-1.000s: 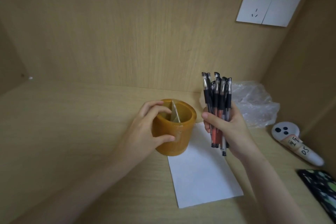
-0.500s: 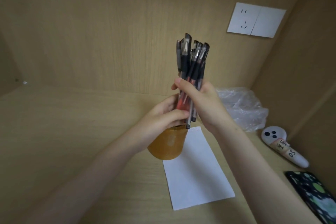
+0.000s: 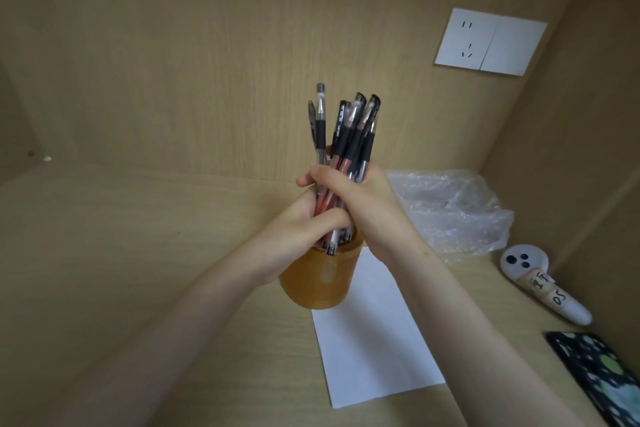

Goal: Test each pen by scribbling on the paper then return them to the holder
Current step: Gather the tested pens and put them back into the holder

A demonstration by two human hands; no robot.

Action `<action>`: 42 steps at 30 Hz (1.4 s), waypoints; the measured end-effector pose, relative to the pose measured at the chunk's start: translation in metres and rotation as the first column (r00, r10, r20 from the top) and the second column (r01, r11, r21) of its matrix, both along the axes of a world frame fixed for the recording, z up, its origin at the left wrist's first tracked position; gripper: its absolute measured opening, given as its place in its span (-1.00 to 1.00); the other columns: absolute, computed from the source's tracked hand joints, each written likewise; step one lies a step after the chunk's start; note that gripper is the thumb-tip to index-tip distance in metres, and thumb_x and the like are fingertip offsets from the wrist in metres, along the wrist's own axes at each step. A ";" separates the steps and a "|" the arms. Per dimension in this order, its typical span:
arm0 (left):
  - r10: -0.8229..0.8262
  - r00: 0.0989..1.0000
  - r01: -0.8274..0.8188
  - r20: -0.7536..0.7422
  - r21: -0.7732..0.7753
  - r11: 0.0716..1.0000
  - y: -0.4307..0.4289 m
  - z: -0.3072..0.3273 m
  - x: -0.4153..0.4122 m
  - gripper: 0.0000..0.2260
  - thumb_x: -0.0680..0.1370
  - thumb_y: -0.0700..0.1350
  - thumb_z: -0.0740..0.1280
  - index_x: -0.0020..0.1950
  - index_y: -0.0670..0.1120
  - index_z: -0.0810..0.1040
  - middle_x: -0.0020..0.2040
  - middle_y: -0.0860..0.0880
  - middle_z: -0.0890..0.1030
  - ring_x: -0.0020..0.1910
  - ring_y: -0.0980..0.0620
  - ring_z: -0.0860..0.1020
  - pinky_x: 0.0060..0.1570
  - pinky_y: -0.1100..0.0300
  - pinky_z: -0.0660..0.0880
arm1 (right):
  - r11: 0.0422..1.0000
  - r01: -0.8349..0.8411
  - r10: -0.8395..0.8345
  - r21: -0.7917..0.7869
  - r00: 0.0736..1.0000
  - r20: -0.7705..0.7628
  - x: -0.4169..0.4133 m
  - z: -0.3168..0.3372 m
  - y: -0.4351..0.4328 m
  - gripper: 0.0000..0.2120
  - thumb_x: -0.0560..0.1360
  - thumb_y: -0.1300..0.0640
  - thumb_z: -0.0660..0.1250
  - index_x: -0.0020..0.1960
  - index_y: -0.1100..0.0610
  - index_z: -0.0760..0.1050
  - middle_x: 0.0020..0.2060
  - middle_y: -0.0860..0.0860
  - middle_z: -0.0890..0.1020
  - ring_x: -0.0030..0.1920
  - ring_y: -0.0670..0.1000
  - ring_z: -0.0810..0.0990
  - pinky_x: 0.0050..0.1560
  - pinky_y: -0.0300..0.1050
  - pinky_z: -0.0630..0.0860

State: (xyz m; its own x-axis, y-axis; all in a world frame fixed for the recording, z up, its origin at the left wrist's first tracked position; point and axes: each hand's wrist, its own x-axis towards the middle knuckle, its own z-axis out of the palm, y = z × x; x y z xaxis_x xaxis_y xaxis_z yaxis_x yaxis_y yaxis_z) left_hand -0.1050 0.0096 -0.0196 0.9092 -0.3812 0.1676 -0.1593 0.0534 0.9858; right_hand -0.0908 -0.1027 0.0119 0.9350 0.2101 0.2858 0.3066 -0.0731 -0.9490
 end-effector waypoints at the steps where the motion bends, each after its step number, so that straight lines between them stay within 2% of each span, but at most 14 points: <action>1: 0.007 1.000 -0.008 0.002 0.009 1.000 0.000 0.000 0.001 -0.64 0.39 -0.10 0.32 0.18 0.01 0.45 0.07 -0.18 0.59 0.10 -0.11 0.56 0.15 -0.12 0.48 | 1.000 -0.002 0.002 0.001 1.000 -0.003 0.001 0.001 0.000 -0.87 0.48 0.23 0.36 -0.01 0.28 0.58 -0.15 0.05 0.72 -0.14 -0.06 0.69 -0.14 -0.24 0.60; 4: 0.029 1.000 -0.029 0.010 0.029 0.999 0.001 -0.004 0.006 -0.70 0.36 -0.04 0.31 0.08 0.04 0.47 -0.15 0.01 0.61 -0.07 0.00 0.56 -0.16 0.06 0.46 | 0.998 -0.002 0.003 -0.068 1.000 0.013 0.006 0.000 0.000 -0.85 0.49 0.18 0.36 -0.02 0.24 0.62 -0.12 0.04 0.71 -0.12 -0.05 0.68 -0.12 -0.23 0.59; 8: 0.044 0.999 -0.044 0.006 -0.032 0.999 0.002 -0.004 0.007 -0.91 0.50 -0.16 0.23 -0.06 0.04 0.45 -0.35 0.15 0.58 -0.35 0.22 0.53 -0.40 0.38 0.40 | 0.994 -0.046 0.045 -0.097 0.999 -0.009 0.010 0.000 0.000 -0.80 0.52 0.11 0.34 0.04 0.23 0.58 -0.11 0.03 0.71 -0.09 -0.05 0.68 -0.05 -0.22 0.60; 11: 0.060 0.997 -0.058 0.042 -0.038 0.998 0.002 0.000 0.009 -0.86 0.48 -0.07 0.26 0.03 0.04 0.46 -0.27 0.16 0.61 -0.24 0.20 0.57 -0.32 0.35 0.45 | 0.995 -0.044 0.046 -0.090 0.999 0.023 0.013 0.004 0.003 -0.76 0.54 0.03 0.31 0.08 0.19 0.55 -0.09 0.06 0.71 -0.08 -0.04 0.69 -0.01 -0.17 0.61; 17: 0.069 0.997 -0.069 0.032 -0.018 0.997 0.008 -0.001 0.018 -0.61 0.44 0.07 0.26 0.26 0.13 0.39 0.07 0.02 0.63 0.11 0.03 0.58 0.12 -0.08 0.49 | 0.992 -0.094 0.093 -0.088 0.996 -0.015 0.016 0.009 0.008 -0.56 0.59 -0.19 0.01 0.18 0.03 0.51 0.01 0.01 0.70 0.02 -0.04 0.67 0.17 -0.04 0.55; 21: 0.044 0.999 -0.044 0.004 -0.064 0.997 0.011 -0.003 0.019 -0.69 0.53 -0.01 0.28 0.25 -0.01 0.41 -0.12 0.09 0.66 -0.07 0.09 0.61 -0.12 0.17 0.52 | 0.992 -0.123 0.122 -0.032 0.992 -0.025 0.017 0.003 0.007 -0.44 0.62 -0.20 -0.18 0.32 0.01 0.45 0.05 0.00 0.69 0.09 -0.10 0.64 0.20 -0.12 0.53; 23: 0.048 0.999 -0.047 0.006 -0.051 0.998 0.013 -0.004 0.019 -0.72 0.51 0.01 0.30 0.21 0.02 0.45 -0.13 0.06 0.66 -0.08 0.04 0.61 -0.12 0.15 0.52 | 0.990 -0.136 0.136 -0.031 0.991 -0.011 0.018 -0.001 0.006 -0.45 0.62 -0.18 -0.18 0.36 0.03 0.41 0.08 0.02 0.68 0.11 -0.12 0.63 0.20 -0.18 0.52; 25: 0.058 0.998 -0.058 0.015 -0.022 0.998 0.014 -0.006 0.020 -0.75 0.51 0.02 0.28 0.19 0.06 0.45 -0.08 0.02 0.66 -0.04 0.02 0.62 -0.03 0.09 0.54 | 0.992 -0.125 0.125 -0.032 0.992 0.005 0.021 -0.003 0.005 -0.49 0.63 -0.16 -0.14 0.33 0.04 0.44 0.08 0.02 0.67 0.11 -0.13 0.62 0.21 -0.21 0.50; 28: 0.037 0.998 -0.039 0.046 0.034 0.999 0.016 -0.006 0.021 -0.80 0.55 0.01 0.22 0.15 0.01 0.44 -0.25 0.07 0.61 -0.24 0.14 0.58 -0.20 0.22 0.49 | 0.996 -0.016 0.022 -0.089 0.998 0.062 0.026 -0.002 0.003 -0.56 0.65 -0.11 -0.09 0.19 0.01 0.52 0.00 -0.04 0.67 0.04 -0.19 0.62 0.08 -0.38 0.50; 30: 0.015 0.997 -0.020 0.076 0.068 0.997 0.018 -0.005 0.023 -0.80 0.57 0.00 0.20 0.17 -0.01 0.41 -0.24 0.04 0.56 -0.28 0.16 0.52 -0.29 0.33 0.43 | 0.983 0.073 -0.050 -0.168 0.989 0.137 0.030 -0.005 0.000 -0.49 0.65 -0.09 -0.08 0.15 0.15 0.56 -0.06 0.10 0.68 -0.02 -0.08 0.64 -0.07 -0.35 0.52; 32: 0.008 0.995 -0.015 0.099 0.073 0.997 0.020 -0.004 0.027 -0.81 0.58 -0.02 0.19 0.17 -0.03 0.40 -0.22 0.06 0.55 -0.30 0.16 0.49 -0.36 0.36 0.42 | 0.957 0.153 -0.106 -0.245 0.975 0.193 0.036 -0.010 -0.005 -0.42 0.65 -0.13 -0.09 0.13 0.25 0.56 -0.05 0.28 0.65 -0.02 0.07 0.62 -0.02 -0.20 0.47; 37: -0.015 0.988 0.004 0.153 0.072 0.997 0.024 -0.004 0.029 -0.93 0.57 -0.05 0.18 -0.01 -0.02 0.40 -0.37 0.17 0.50 -0.37 0.20 0.46 -0.38 0.42 0.41 | 0.929 0.196 -0.129 -0.315 0.967 0.219 0.044 -0.018 -0.011 -0.41 0.63 -0.19 -0.09 0.16 0.15 0.58 0.01 0.06 0.67 0.08 -0.10 0.60 0.14 -0.26 0.45; 39: -0.010 0.988 0.004 0.152 0.038 0.999 0.025 -0.006 0.029 -0.93 0.57 -0.07 0.19 0.00 -0.04 0.41 -0.34 0.13 0.51 -0.35 0.18 0.47 -0.34 0.39 0.42 | 0.921 0.212 -0.138 -0.328 0.962 0.236 0.044 -0.017 -0.011 -0.43 0.62 -0.18 -0.07 0.05 0.13 0.62 -0.09 0.03 0.68 -0.02 -0.12 0.62 0.09 -0.18 0.49; 42: 0.036 0.990 -0.032 0.140 -0.029 0.999 0.029 -0.006 0.031 -0.88 0.53 -0.06 0.20 -0.04 -0.09 0.44 -0.31 0.05 0.51 -0.32 0.15 0.50 -0.32 0.34 0.43 | 0.942 0.250 -0.189 -0.225 0.947 0.261 0.042 -0.016 -0.017 -0.44 0.64 -0.12 -0.06 -0.18 0.15 0.60 -0.35 0.01 0.64 -0.31 -0.04 0.60 -0.22 -0.17 0.49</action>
State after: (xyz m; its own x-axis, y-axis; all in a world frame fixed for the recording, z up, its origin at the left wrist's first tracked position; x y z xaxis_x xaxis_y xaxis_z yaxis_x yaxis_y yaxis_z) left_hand -0.0742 0.0389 -0.0254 0.8883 -0.3441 0.3040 -0.2980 0.0718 0.9519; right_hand -0.0484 -0.1196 -0.0040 0.8793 0.1007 0.4655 0.4652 -0.3905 -0.7944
